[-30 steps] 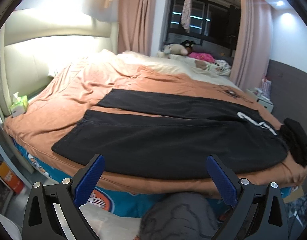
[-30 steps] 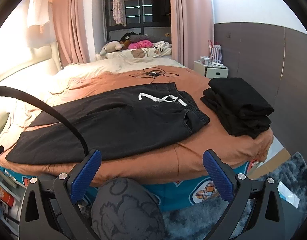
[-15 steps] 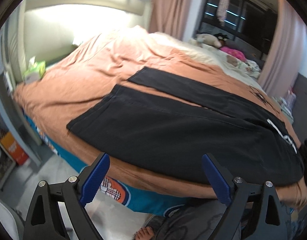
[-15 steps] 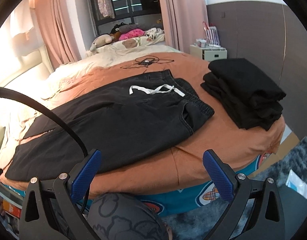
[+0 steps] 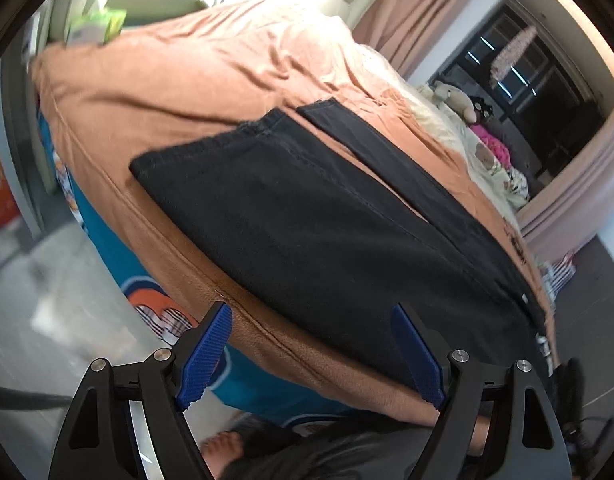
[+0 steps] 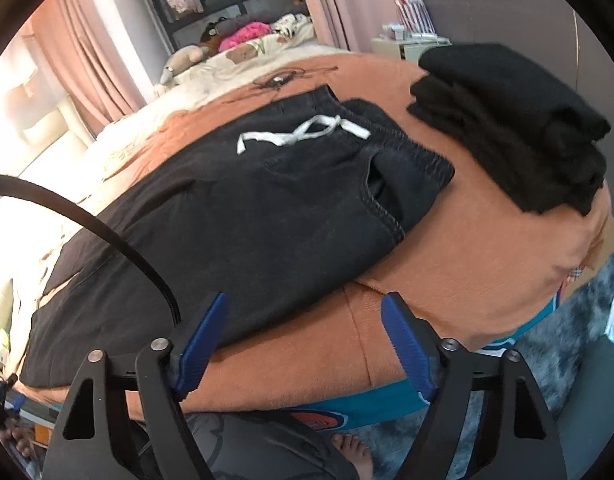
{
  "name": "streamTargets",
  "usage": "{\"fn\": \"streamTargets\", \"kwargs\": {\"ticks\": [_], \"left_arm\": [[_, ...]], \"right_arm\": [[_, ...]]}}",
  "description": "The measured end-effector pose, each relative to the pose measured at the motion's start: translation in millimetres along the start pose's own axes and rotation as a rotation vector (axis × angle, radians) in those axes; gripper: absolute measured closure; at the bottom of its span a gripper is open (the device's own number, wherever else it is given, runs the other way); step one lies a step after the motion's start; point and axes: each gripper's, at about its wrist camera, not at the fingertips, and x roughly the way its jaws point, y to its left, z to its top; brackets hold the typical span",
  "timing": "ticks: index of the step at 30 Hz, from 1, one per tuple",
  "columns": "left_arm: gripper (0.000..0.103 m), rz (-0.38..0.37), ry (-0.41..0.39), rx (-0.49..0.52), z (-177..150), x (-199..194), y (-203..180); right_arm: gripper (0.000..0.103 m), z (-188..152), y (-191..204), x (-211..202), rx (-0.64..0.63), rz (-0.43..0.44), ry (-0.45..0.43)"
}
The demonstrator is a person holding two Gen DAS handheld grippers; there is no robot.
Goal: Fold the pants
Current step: 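Move the left tool to a pant leg hem while the right tool approaches the waistband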
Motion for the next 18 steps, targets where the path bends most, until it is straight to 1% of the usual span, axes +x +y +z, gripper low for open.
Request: {"fn": "streamTargets", "kwargs": {"ticks": [5,6,8,9,13,15,16,18], "left_arm": [[0.022,-0.024,0.018,-0.054,5.5,15.2,7.5],[0.025,-0.018,0.022,-0.071,7.1,19.0,8.9],[0.027,-0.016,0.029,-0.104,7.1,21.8,13.2],[0.030,-0.011,0.031,-0.124,7.4,23.8,15.6],[0.031,-0.002,0.004,-0.162,10.8,21.7,20.1],[0.038,0.002,-0.008,-0.170,14.3,20.1,20.1],[0.041,-0.010,-0.021,-0.181,17.3,18.8,22.0],[0.054,-0.018,-0.038,-0.209,22.3,20.2,28.5]], "right_arm": [[0.028,5.1,-12.6,12.1,0.045,0.008,0.027],[0.028,6.3,-15.7,14.3,0.054,0.012,0.032],[0.028,9.2,-22.6,20.5,0.072,0.019,0.044],[0.028,10.6,-24.6,23.4,0.082,0.027,0.049],[0.028,12.3,-38.9,35.1,0.131,0.074,0.064],[0.028,13.3,-47.8,40.1,0.160,0.102,0.069],[0.028,14.9,-51.3,43.1,0.167,0.106,0.072],[0.029,15.4,-60.9,47.5,0.185,0.108,0.081]]}}
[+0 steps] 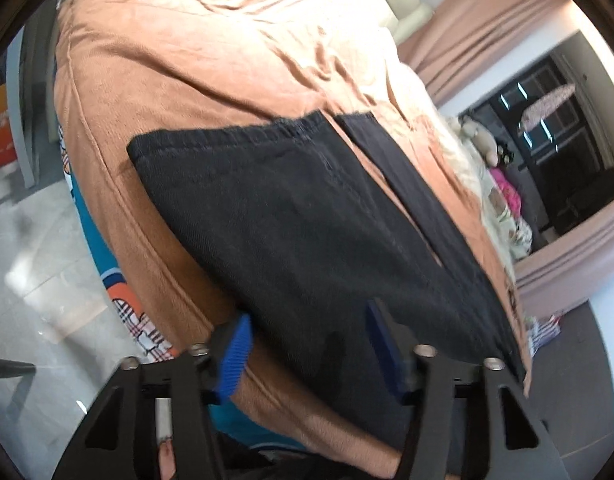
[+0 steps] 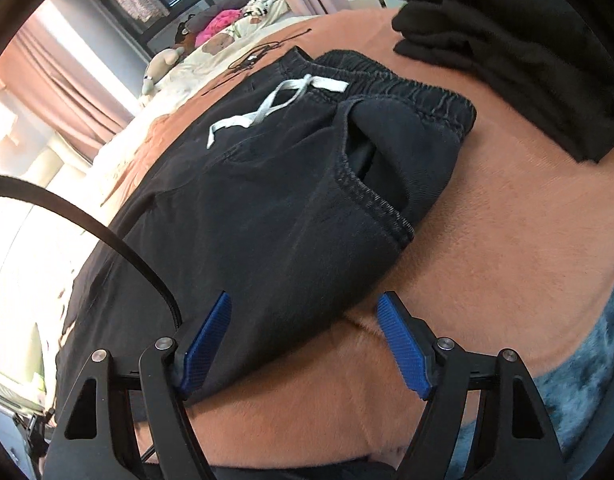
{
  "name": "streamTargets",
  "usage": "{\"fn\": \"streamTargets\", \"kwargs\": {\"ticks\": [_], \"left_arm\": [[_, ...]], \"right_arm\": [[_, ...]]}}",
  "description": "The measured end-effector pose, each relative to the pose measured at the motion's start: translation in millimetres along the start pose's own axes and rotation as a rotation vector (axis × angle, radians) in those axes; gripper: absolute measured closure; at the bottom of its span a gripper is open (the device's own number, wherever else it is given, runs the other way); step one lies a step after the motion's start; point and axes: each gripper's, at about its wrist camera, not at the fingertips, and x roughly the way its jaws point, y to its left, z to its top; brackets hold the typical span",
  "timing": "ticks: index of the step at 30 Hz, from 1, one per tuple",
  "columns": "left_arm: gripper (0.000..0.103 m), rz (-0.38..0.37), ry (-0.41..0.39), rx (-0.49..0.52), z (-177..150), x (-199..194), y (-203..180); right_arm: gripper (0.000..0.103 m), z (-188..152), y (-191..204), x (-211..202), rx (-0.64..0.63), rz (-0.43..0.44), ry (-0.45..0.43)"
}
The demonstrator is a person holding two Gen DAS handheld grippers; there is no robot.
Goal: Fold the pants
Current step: 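Move the left tool to a pant leg hem while the right tool approaches the waistband, then grasp the leg hem with the left tool while the right tool grasps the waistband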
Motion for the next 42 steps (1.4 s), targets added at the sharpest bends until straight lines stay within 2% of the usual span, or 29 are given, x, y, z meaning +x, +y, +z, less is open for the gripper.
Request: {"fn": "streamTargets", "kwargs": {"ticks": [2,6,8,12,16,17,19,20,21,23,27,32,38,42], "left_arm": [[0.062,-0.008,-0.011,-0.027,6.0,1.2,7.8],[0.077,0.003,-0.044,-0.068,14.5,-1.9,22.9],[0.081,0.000,-0.048,-0.080,17.3,-2.8,26.9],[0.083,0.006,-0.075,-0.085,25.4,-13.1,33.3],[0.083,-0.001,-0.066,-0.095,35.1,-12.5,41.6],[0.083,-0.004,-0.068,-0.098,35.6,-12.1,43.3],[0.095,-0.006,-0.074,-0.096,38.2,-16.0,45.2],[0.097,-0.011,-0.075,-0.092,37.3,-17.7,44.8],[0.098,-0.016,-0.077,-0.086,37.5,-20.3,43.8],[0.099,-0.009,-0.087,-0.064,37.9,-28.1,40.5],[0.101,0.008,-0.082,-0.027,43.7,-28.7,26.9],[0.101,0.026,-0.116,-0.008,50.7,-33.3,5.6],[0.101,0.070,-0.149,0.012,61.4,-43.0,-20.0],[0.101,0.088,-0.170,0.048,67.4,-47.7,-42.4]], "right_arm": [[0.035,5.8,-9.3,2.8,0.019,0.005,0.000],[0.036,15.4,-22.9,3.8,0.061,0.021,-0.015],[0.038,20.4,-26.5,4.4,0.084,0.024,-0.009],[0.040,30.1,-33.4,4.6,0.107,0.014,-0.014],[0.041,44.6,-27.3,19.2,0.110,-0.010,-0.012],[0.047,47.3,-26.3,22.6,0.112,-0.018,-0.006],[0.062,49.9,-24.4,26.8,0.127,-0.027,0.004],[0.074,51.5,-21.9,27.7,0.139,-0.023,0.013],[0.082,52.7,-20.9,25.5,0.154,-0.005,0.018],[0.089,58.0,-13.5,17.7,0.155,0.014,0.002],[0.093,62.1,-4.5,2.2,0.100,0.047,-0.029],[0.096,69.2,-17.9,-4.9,0.103,0.113,-0.027],[0.096,83.5,-33.8,1.0,0.118,0.205,-0.027],[0.092,82.5,-48.2,16.8,0.131,0.224,0.003]]}}
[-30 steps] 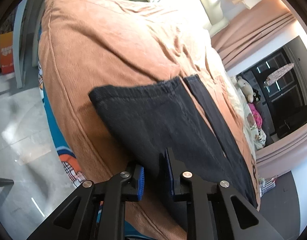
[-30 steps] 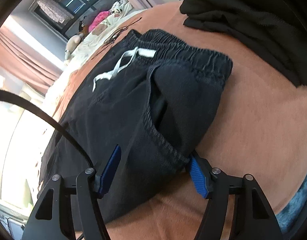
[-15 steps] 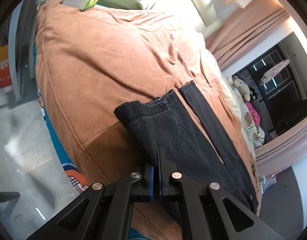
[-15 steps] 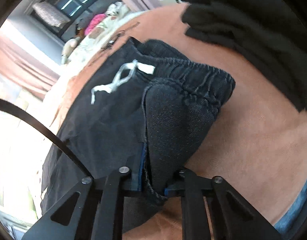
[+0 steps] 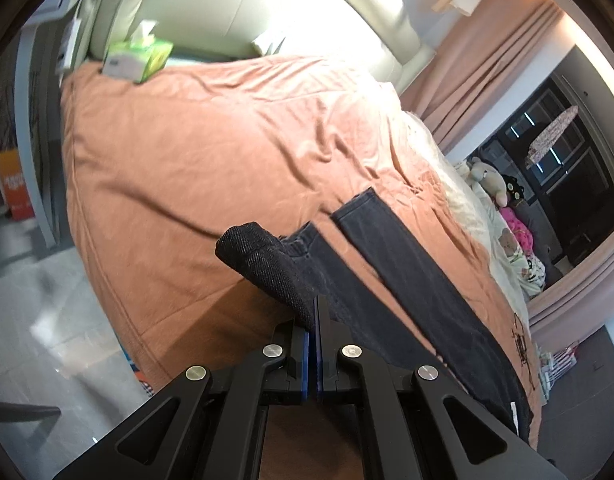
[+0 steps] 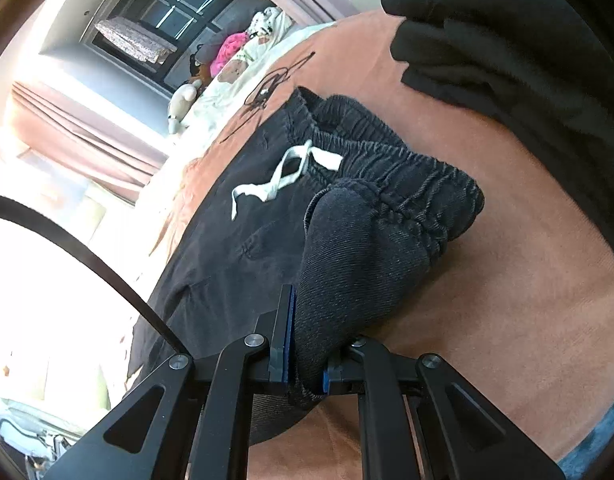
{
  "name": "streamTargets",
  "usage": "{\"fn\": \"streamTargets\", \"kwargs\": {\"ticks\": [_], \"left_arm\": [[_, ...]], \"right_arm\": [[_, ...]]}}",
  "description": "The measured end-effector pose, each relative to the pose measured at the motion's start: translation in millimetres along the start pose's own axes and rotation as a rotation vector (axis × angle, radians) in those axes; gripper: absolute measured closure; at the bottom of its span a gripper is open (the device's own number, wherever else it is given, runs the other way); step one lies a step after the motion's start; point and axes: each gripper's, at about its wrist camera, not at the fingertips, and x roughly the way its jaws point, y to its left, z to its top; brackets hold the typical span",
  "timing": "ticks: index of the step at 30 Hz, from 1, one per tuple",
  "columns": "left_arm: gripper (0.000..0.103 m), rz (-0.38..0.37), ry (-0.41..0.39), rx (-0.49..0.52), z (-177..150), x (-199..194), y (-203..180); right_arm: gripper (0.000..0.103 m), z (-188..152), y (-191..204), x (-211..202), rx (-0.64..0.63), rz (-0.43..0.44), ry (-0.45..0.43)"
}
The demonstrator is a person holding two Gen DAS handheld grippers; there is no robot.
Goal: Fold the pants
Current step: 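Grasp the leg hem with the left tool while the right tool grasps the waistband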
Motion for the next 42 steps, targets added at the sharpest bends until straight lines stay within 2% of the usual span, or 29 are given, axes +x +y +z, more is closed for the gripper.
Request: {"fn": "streamTargets", "kwargs": {"ticks": [1,4,6,8,12,17,19,22,24,25,27,29,35,42], "left_arm": [[0.101,0.001,-0.003,0.004,1.1,-1.2,-3.7],[0.101,0.001,-0.009,0.021,3.2,-3.8,-11.6],[0.101,0.002,-0.013,0.031,4.4,-4.4,-13.4],[0.101,0.002,-0.012,0.033,4.3,-3.7,-13.2],[0.101,0.012,-0.010,0.029,4.0,1.0,-10.8],[0.101,0.028,-0.001,0.028,1.2,9.8,-9.2],[0.101,0.032,0.002,0.025,0.4,14.0,-7.9],[0.101,0.037,0.012,0.018,0.5,22.4,-5.0],[0.101,0.040,0.015,0.015,0.5,27.4,-3.8],[0.101,0.039,0.016,0.011,1.1,28.4,-3.5],[0.101,0.030,0.012,0.000,3.3,28.4,-5.1],[0.101,0.015,0.001,0.006,8.3,26.0,-12.0],[0.101,-0.019,-0.038,0.046,31.2,19.4,-38.2],[0.101,-0.072,-0.089,0.073,63.6,11.6,-72.8]], "right_arm": [[0.090,-0.1,-7.5,5.4,0.009,-0.003,0.014],[0.076,-4.5,-30.8,13.8,0.092,0.005,0.051],[0.055,-9.5,-47.0,11.8,0.141,0.035,0.046],[0.045,-12.3,-55.4,5.5,0.156,0.056,0.019],[0.045,-9.4,-72.3,0.2,0.185,0.085,-0.022],[0.045,-0.3,-72.3,17.5,0.172,0.055,-0.063],[0.050,5.8,-72.7,29.2,0.180,0.030,-0.071],[0.051,13.8,-65.4,44.1,0.167,0.018,-0.069],[0.069,18.7,-61.9,54.8,0.155,-0.001,-0.043],[0.073,20.6,-61.5,58.0,0.159,-0.007,-0.031],[0.089,27.1,-60.2,56.2,0.178,0.012,-0.038],[0.095,29.8,-54.4,40.0,0.182,0.044,-0.062],[0.098,59.8,-15.3,19.9,0.101,0.080,-0.121],[0.100,105.4,23.6,14.8,0.082,0.126,-0.194]]}}
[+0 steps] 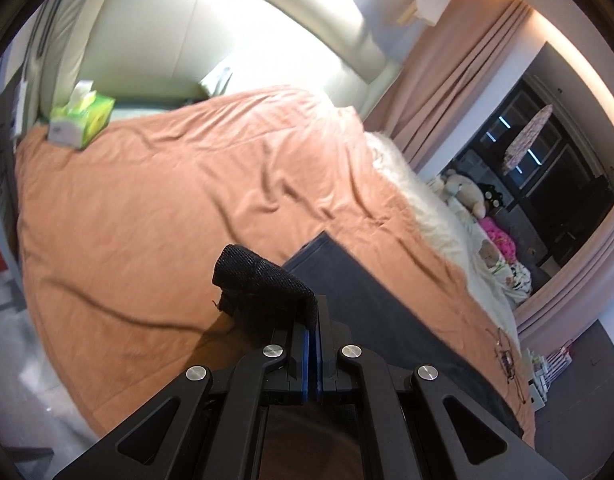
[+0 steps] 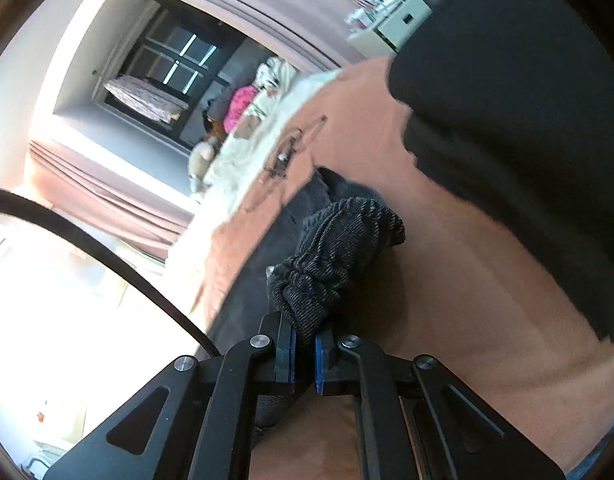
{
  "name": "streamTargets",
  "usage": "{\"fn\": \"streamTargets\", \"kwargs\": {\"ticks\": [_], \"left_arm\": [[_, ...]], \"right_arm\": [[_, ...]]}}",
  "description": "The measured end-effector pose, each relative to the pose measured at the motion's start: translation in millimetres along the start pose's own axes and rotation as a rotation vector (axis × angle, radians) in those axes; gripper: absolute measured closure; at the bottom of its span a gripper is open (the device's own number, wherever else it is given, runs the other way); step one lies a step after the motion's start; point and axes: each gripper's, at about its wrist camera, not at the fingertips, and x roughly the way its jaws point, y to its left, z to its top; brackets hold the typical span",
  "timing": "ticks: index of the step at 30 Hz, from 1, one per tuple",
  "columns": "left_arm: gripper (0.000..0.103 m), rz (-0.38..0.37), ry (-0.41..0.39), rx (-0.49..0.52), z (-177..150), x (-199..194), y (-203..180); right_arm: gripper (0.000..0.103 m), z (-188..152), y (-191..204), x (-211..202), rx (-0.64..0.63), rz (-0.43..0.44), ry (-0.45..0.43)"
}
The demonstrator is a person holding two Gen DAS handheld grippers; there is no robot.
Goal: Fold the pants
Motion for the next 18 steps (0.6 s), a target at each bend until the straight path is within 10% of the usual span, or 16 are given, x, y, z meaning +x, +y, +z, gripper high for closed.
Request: {"fn": "streamTargets", "kwargs": {"ticks": [18], "left_arm": [[0.101,0.015,-0.057,0.033,50.1,33.4,-49.1]], "right_arm": [[0.100,54.3,44.8,84.0,-0.061,0.044,-0.021]]}}
